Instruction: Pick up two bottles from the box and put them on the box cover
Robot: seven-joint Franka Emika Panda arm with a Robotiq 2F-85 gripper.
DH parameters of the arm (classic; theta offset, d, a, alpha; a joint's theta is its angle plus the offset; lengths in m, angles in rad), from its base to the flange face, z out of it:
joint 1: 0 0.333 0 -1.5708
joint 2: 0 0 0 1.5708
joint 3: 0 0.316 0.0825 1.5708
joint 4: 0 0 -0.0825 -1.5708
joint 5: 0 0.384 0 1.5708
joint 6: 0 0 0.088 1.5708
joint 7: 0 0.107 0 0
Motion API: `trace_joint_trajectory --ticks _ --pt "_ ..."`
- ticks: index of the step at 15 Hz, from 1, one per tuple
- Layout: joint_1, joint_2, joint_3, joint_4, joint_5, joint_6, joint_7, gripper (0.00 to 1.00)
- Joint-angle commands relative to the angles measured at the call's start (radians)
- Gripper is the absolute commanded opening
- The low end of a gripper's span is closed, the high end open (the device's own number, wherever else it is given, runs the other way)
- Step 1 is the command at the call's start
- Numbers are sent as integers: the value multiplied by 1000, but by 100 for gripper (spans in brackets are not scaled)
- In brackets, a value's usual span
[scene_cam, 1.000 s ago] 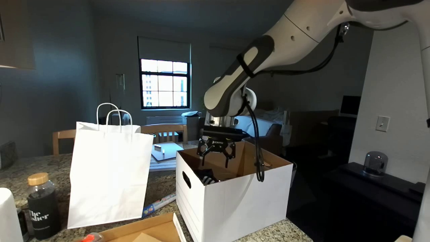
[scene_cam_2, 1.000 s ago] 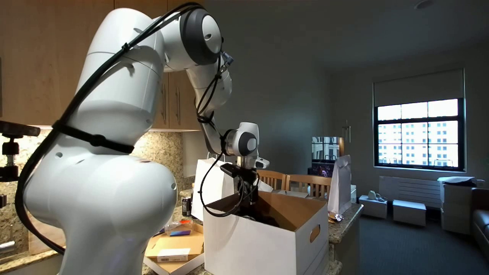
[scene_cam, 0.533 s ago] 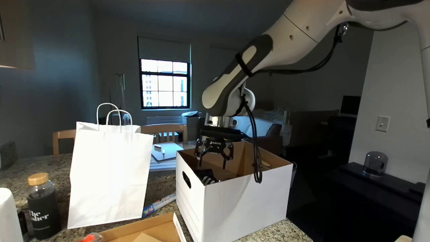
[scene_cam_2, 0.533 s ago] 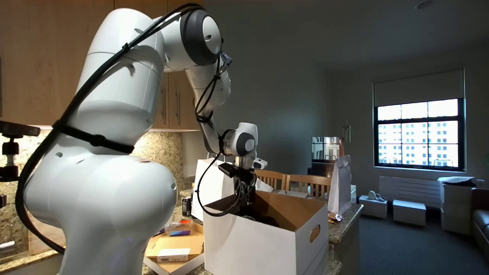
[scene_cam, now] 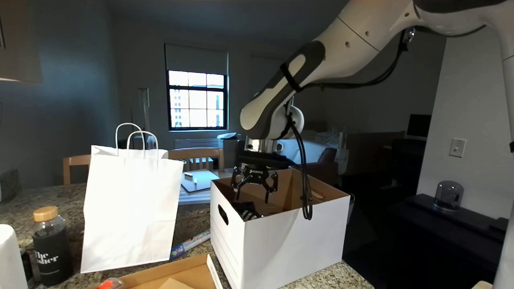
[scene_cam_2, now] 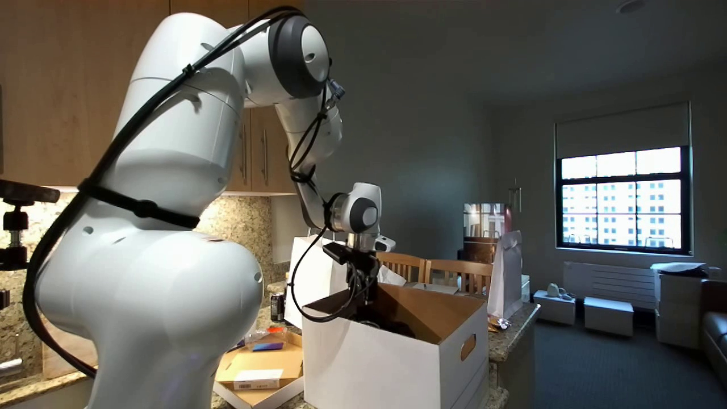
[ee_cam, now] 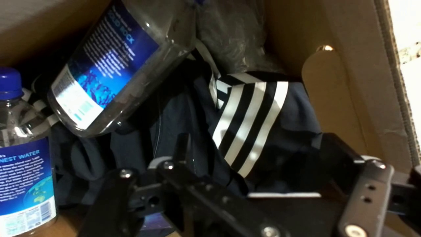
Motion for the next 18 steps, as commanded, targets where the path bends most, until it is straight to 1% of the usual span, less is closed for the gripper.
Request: trace_joint_trajectory --ticks 1,5,9,14,18 --pt "-14 -3 16 -8 29 -10 -43 100" --pt "-11 -4 25 -18 34 1 -50 100" --pt "-10 1 9 -21 11 -13 -6 100" --pt "-21 20 2 -23 32 -46 -21 100" --pt "-37 25 2 -40 84 -80 -37 100"
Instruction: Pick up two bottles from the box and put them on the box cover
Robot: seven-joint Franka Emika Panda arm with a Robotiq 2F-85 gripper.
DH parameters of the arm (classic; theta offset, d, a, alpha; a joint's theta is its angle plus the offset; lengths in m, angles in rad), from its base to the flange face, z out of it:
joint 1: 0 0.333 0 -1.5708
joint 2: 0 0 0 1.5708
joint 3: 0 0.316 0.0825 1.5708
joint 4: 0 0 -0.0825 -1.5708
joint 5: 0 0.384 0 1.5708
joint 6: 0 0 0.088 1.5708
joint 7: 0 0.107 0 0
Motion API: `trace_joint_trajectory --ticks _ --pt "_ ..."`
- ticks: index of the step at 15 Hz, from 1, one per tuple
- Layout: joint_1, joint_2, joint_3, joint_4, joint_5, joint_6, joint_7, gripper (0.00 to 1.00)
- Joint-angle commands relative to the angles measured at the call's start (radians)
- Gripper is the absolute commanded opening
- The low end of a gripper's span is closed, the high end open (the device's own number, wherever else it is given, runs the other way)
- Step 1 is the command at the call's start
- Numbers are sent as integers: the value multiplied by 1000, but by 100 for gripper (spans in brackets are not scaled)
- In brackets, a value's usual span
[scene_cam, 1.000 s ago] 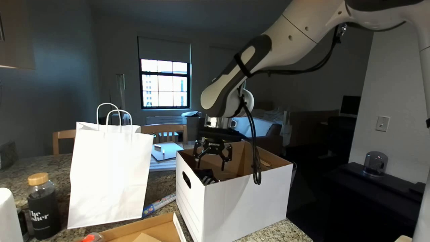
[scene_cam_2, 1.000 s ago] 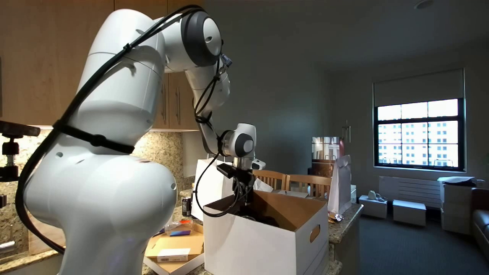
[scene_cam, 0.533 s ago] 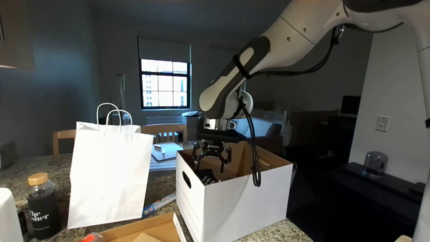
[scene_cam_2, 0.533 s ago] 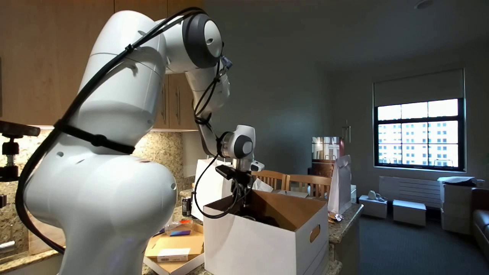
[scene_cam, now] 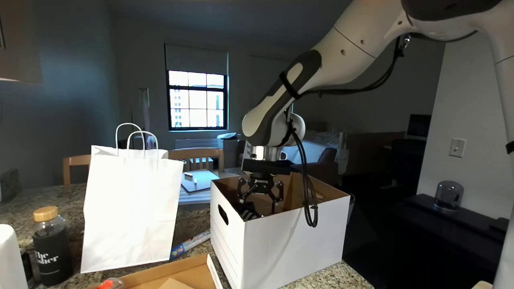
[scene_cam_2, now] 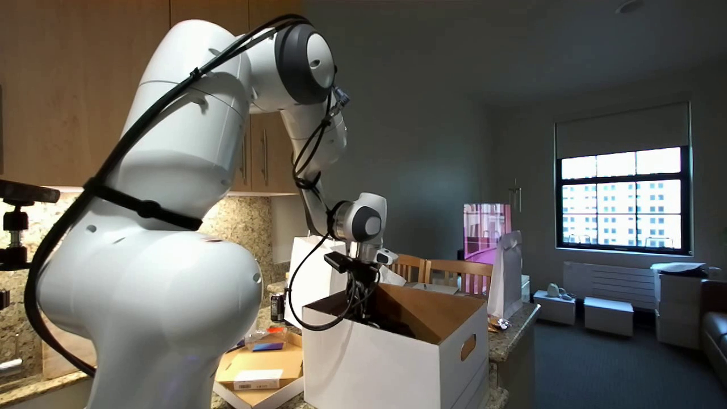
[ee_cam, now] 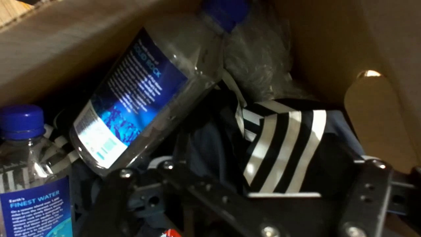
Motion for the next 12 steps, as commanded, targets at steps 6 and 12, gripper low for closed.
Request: trace_joint_trajectory --ticks 6,12 --pt "-27 -27 21 -93 112 -14 -44 100" --pt "-33 -29 27 -112 169 9 -69 100"
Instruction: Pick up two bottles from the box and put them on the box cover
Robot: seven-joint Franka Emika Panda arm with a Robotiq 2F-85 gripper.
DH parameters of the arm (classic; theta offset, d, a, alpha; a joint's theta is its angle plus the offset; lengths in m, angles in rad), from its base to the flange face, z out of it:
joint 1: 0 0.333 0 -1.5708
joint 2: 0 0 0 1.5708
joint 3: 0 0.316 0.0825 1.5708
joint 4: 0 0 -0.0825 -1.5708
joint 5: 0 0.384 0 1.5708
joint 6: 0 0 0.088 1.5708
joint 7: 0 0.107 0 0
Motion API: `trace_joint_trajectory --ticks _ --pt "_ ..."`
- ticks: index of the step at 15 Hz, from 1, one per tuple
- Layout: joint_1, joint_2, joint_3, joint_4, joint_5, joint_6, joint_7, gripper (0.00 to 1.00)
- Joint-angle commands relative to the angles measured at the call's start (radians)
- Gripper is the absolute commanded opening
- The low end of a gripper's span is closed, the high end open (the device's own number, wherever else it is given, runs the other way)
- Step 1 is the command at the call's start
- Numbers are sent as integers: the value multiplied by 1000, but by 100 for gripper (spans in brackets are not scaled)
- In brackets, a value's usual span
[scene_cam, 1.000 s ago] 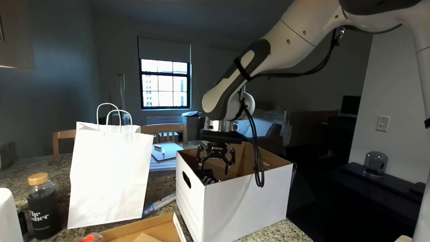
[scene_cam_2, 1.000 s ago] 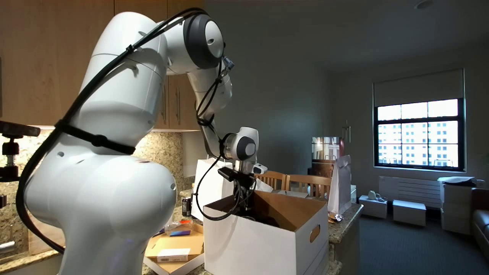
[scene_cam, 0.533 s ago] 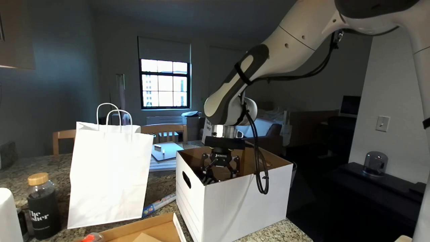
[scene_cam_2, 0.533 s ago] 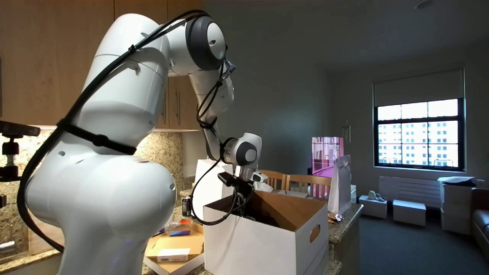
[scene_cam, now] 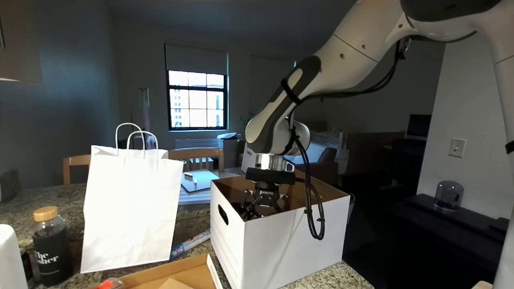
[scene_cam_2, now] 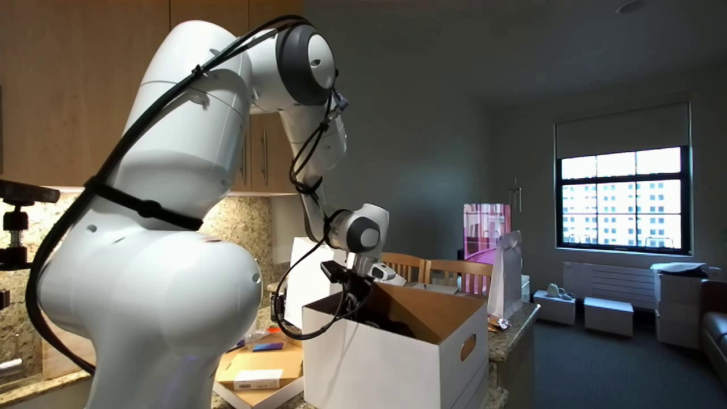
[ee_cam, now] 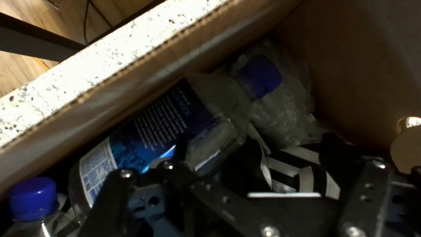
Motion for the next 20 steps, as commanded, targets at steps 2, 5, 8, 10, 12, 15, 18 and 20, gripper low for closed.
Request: trace_joint_trajectory --ticks 2,5,8,10,12,15,18,20 --pt "-24 -40 23 -52 81 40 -77 100" --pt "-23 -49 26 -66 112 61 -99 100" --pt "-25 -59 32 -87 151 84 -124 100" --pt "-24 -64 37 -100 177 97 -144 100" --pt "-21 -55 40 -98 195 110 -142 100" --pt "-15 -67 43 -110 184 124 -144 100" --pt "-23 -89 45 -133 189 108 -161 100" --pt "-41 -90 50 -128 215 67 -218 100"
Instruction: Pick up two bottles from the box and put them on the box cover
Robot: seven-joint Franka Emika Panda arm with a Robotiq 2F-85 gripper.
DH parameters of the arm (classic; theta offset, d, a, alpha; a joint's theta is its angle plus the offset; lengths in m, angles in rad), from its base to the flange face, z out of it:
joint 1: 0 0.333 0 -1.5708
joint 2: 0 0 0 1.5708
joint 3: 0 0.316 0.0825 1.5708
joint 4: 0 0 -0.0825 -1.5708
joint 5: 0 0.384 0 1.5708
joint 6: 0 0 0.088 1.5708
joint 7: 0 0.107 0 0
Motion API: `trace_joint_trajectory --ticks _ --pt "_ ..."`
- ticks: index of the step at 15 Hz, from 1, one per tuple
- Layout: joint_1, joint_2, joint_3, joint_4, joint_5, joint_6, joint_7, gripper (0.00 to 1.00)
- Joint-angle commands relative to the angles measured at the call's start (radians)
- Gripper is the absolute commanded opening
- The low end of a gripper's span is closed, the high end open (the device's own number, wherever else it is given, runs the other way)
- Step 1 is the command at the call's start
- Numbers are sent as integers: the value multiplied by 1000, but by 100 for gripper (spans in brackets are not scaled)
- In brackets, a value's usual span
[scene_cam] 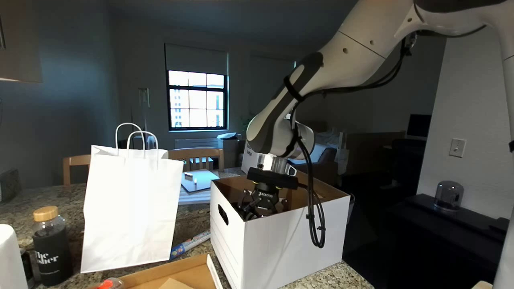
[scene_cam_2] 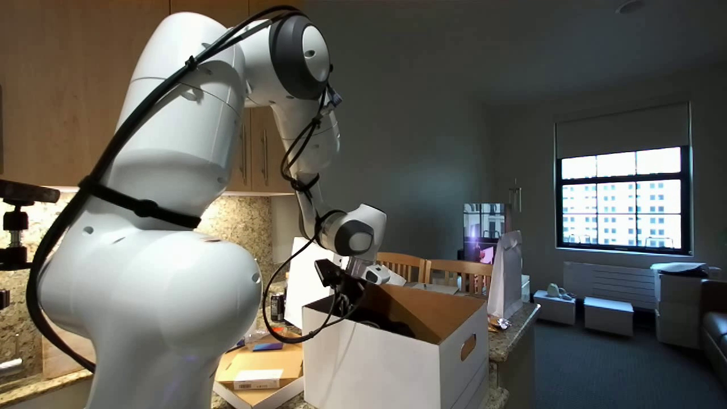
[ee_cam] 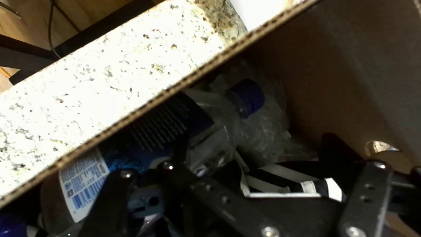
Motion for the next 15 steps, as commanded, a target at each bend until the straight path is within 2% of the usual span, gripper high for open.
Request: trace_joint_trajectory --ticks 1,6,11,15 --pt "-40 -46 23 -47 56 -29 -121 100" --pt "-37 -35 18 -21 18 -82 -161 100" --pt "-38 28 11 113 -61 -279 -204 100" --pt "-26 91 -2 253 -193 -423 -200 100"
